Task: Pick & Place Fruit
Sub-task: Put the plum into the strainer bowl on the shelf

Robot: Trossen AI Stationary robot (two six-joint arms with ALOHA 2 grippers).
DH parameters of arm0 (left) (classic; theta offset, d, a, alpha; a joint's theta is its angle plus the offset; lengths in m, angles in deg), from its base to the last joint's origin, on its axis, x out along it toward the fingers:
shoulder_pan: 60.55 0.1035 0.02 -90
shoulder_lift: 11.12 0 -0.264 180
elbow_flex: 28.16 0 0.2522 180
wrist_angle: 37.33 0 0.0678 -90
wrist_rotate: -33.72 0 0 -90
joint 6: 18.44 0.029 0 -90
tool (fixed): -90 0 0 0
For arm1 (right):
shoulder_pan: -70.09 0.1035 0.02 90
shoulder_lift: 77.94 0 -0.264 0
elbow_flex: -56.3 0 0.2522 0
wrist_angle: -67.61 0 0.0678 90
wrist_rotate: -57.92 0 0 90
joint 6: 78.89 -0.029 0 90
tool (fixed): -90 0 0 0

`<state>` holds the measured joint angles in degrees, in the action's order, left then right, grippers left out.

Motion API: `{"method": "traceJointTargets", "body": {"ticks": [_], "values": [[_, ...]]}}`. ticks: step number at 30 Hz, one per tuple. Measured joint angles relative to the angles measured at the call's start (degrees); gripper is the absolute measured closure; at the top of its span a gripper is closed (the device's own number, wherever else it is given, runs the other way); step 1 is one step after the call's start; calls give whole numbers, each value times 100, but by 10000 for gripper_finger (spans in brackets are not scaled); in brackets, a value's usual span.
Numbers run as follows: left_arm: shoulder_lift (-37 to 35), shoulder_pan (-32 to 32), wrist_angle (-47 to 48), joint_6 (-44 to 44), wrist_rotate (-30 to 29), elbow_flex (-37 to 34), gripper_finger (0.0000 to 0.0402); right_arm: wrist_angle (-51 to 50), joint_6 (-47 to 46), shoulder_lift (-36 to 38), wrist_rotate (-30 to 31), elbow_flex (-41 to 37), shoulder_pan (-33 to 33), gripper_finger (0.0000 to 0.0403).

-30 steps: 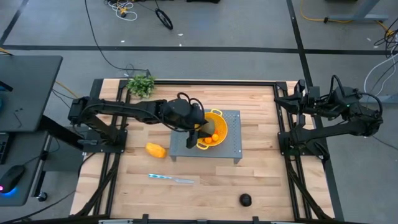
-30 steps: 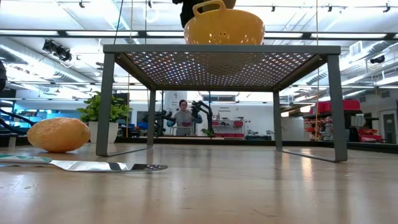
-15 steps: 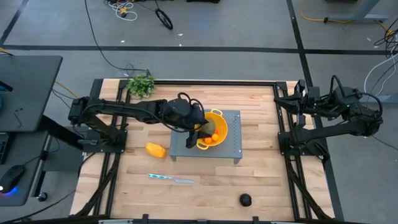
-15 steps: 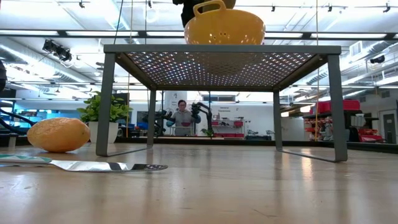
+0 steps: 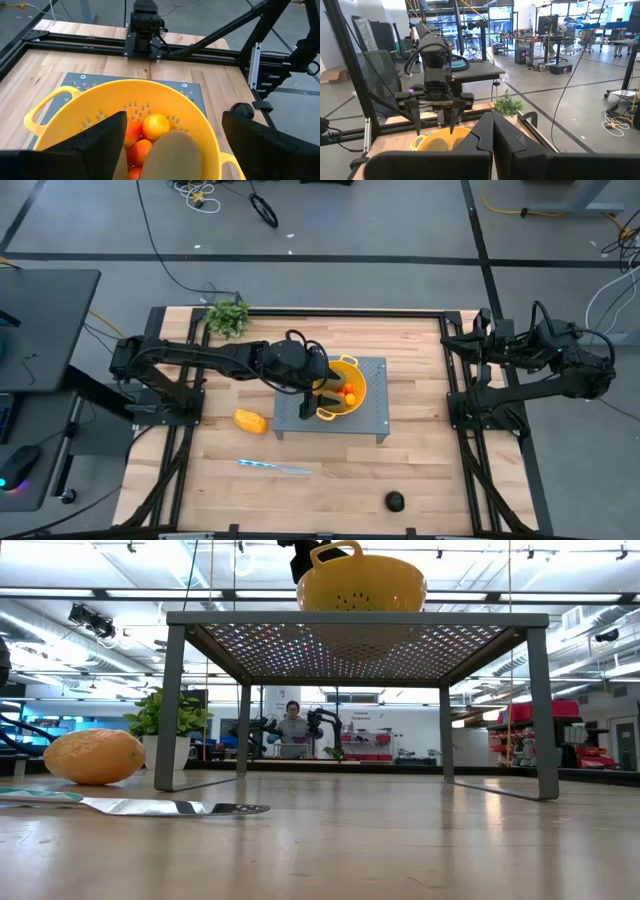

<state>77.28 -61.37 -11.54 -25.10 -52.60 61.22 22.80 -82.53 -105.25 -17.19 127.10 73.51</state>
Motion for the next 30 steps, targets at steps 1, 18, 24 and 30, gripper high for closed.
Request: {"method": "traceJointTargets", "body": {"ticks": [1,18,24,30], "values": [[0,-2,0,0,2,0,64,0,2,0,0,0,2,401],[-260,-1,44,212,2,3,102,2,0,2,-6,0,2,400],[-267,0,44,280,2,4,136,1,0,2,-4,0,2,400],[-267,7,50,293,2,4,169,0,0,2,-4,0,2,400]]}}
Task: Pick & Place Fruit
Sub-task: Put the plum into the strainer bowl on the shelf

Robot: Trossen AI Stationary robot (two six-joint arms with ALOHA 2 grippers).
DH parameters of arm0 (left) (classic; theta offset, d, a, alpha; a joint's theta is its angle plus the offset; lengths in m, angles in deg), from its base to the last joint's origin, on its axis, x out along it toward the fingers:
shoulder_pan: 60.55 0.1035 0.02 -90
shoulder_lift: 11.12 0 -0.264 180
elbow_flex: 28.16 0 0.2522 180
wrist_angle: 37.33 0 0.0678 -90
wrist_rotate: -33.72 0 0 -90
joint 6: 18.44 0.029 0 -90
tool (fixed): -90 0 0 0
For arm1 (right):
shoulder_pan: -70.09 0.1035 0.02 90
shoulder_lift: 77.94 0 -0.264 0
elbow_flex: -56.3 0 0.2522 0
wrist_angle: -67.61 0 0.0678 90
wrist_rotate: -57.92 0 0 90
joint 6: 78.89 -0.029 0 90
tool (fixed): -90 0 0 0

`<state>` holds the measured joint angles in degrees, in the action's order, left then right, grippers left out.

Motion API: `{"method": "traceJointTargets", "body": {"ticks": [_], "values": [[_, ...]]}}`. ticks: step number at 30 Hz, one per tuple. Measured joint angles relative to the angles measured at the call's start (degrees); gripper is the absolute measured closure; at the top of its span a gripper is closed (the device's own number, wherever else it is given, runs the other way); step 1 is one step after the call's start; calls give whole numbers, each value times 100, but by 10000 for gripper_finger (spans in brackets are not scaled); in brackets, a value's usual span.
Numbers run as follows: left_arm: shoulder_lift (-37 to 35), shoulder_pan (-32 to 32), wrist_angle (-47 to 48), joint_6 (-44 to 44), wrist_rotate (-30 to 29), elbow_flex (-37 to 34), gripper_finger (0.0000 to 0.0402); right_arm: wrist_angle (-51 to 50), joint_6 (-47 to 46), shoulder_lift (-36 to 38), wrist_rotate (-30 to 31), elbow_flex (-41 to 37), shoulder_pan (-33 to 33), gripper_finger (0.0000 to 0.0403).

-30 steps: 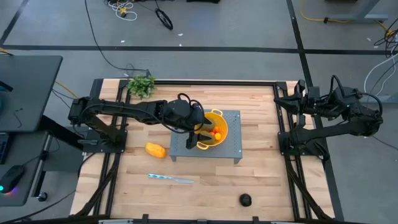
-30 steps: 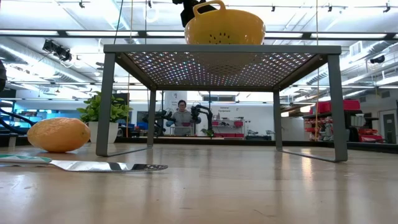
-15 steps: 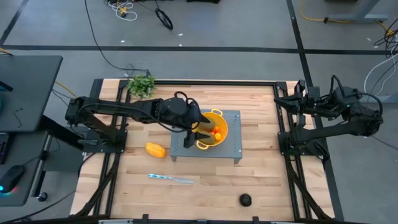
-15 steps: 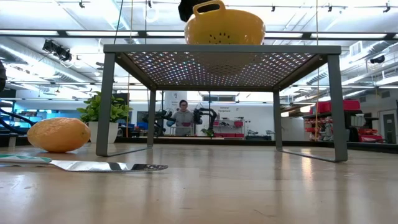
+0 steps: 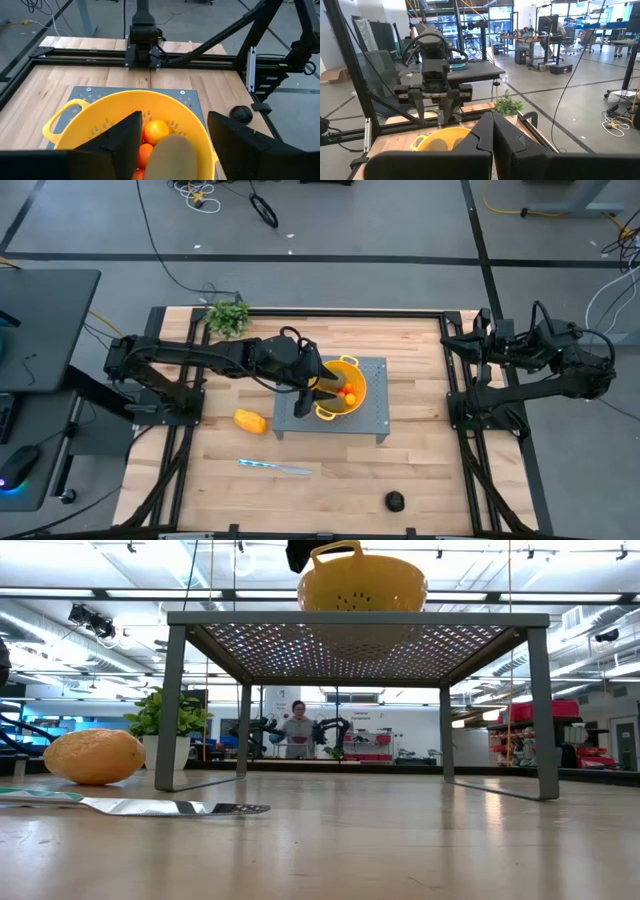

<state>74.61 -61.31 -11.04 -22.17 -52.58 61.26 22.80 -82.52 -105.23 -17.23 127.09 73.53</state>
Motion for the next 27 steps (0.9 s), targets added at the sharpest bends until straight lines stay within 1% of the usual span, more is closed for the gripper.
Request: {"method": "traceJointTargets", "body": {"ticks": [17,27], "values": [[0,2,-1,11,0,0,277,0,0,0,2,0,0,400],[2,4,-1,9,0,0,321,1,0,0,2,0,0,400]]}}
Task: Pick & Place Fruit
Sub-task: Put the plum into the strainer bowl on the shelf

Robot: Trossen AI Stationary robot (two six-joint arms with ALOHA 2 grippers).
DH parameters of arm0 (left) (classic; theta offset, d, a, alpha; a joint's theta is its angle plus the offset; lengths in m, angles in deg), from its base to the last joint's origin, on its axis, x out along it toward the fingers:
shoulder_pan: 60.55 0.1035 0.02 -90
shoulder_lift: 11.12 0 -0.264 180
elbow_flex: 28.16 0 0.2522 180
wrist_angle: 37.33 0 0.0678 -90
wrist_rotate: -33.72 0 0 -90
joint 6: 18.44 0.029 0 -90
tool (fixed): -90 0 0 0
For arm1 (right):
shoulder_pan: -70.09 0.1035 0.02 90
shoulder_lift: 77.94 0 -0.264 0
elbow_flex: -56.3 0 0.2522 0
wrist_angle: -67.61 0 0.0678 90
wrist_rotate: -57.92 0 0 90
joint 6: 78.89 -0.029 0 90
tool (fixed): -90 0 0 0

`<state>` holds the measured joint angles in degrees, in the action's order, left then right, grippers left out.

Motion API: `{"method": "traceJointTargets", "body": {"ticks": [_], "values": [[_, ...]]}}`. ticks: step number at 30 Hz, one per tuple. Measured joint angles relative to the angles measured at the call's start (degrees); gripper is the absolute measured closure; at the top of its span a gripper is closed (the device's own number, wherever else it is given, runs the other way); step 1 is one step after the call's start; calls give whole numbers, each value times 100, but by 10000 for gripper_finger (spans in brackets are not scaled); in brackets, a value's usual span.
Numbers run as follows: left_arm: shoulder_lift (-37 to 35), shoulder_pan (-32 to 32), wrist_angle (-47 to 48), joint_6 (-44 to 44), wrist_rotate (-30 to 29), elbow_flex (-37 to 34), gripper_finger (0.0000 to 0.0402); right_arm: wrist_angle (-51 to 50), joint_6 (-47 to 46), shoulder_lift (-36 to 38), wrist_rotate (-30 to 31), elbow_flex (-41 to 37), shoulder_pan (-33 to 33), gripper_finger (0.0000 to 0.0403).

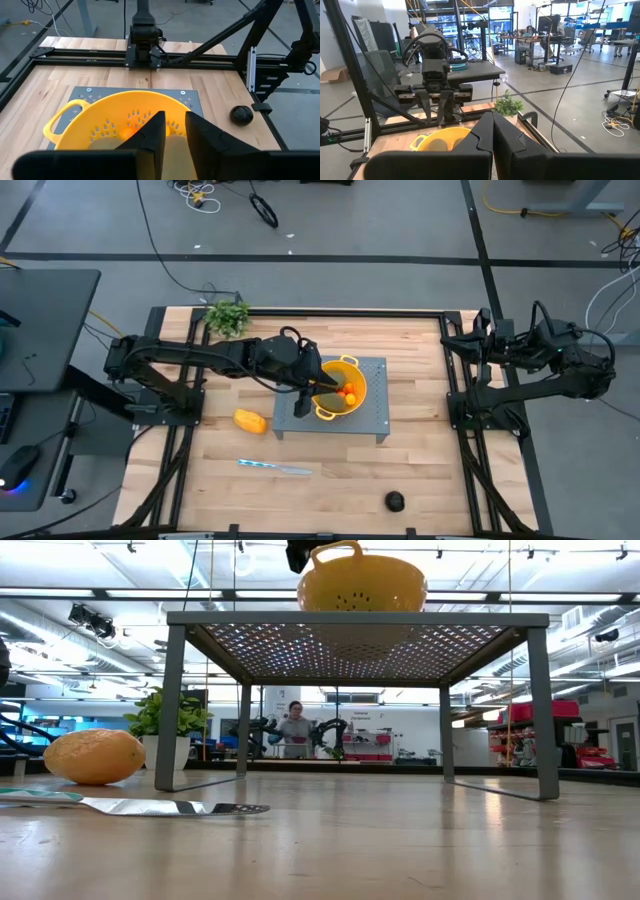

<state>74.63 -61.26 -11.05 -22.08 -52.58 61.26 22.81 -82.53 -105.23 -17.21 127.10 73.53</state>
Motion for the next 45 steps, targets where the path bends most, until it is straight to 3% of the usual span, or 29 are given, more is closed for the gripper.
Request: {"method": "traceJointTargets", "body": {"ticks": [25,45], "values": [[7,0,1,-17,0,-2,388,-1,0,-2,0,-2,0,400],[7,0,1,94,0,-2,395,-1,0,-2,0,0,0,401]]}}
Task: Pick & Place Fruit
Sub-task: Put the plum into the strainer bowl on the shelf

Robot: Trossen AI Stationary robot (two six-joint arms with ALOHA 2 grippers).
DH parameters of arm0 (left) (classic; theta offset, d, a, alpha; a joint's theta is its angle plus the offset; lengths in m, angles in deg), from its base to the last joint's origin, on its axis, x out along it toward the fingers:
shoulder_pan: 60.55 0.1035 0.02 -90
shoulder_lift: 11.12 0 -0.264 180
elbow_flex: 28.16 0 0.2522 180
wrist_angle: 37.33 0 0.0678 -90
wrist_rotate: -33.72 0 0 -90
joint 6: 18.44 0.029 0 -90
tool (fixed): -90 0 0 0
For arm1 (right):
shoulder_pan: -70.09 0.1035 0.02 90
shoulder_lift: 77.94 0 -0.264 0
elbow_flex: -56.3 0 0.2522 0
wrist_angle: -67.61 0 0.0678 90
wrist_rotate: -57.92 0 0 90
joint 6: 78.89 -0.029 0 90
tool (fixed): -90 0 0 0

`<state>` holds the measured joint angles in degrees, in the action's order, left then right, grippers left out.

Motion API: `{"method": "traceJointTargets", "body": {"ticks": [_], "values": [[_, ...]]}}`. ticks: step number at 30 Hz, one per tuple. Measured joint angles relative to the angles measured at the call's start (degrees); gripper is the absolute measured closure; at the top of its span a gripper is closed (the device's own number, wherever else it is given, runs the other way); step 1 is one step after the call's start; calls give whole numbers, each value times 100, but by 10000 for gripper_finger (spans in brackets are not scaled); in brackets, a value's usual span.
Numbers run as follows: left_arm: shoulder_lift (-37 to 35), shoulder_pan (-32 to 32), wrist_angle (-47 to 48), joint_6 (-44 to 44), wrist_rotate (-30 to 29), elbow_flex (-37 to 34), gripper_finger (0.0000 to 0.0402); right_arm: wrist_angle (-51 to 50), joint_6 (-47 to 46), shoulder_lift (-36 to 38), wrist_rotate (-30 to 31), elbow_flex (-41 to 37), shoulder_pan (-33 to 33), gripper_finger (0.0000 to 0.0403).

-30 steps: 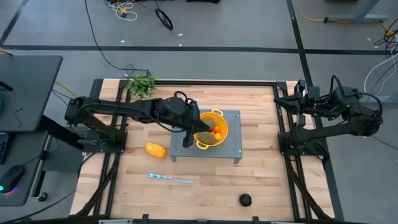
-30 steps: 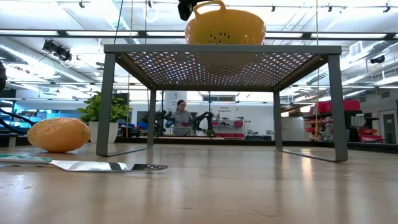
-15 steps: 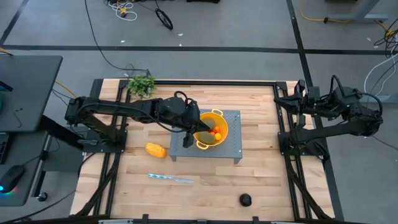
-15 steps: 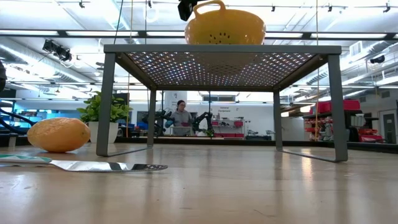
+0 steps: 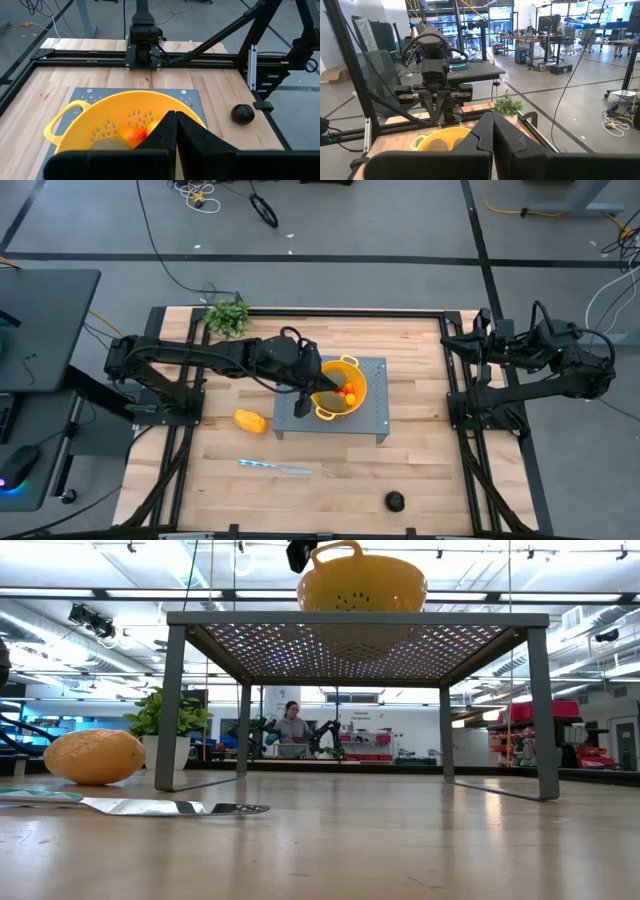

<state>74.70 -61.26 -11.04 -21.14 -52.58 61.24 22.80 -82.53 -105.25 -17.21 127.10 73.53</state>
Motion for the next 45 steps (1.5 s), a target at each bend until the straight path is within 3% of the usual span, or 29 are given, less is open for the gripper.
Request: {"method": "traceJointTargets", "body": {"ticks": [26,38,45], "values": [[-684,7,357,20,-109,-2,400,2,0,0,0,0,0,401],[-1001,11,1267,-3,97,13,400,2,0,0,-4,-1,0,400],[-1487,11,1624,61,-93,7,401,2,0,2,-2,0,0,400]]}}
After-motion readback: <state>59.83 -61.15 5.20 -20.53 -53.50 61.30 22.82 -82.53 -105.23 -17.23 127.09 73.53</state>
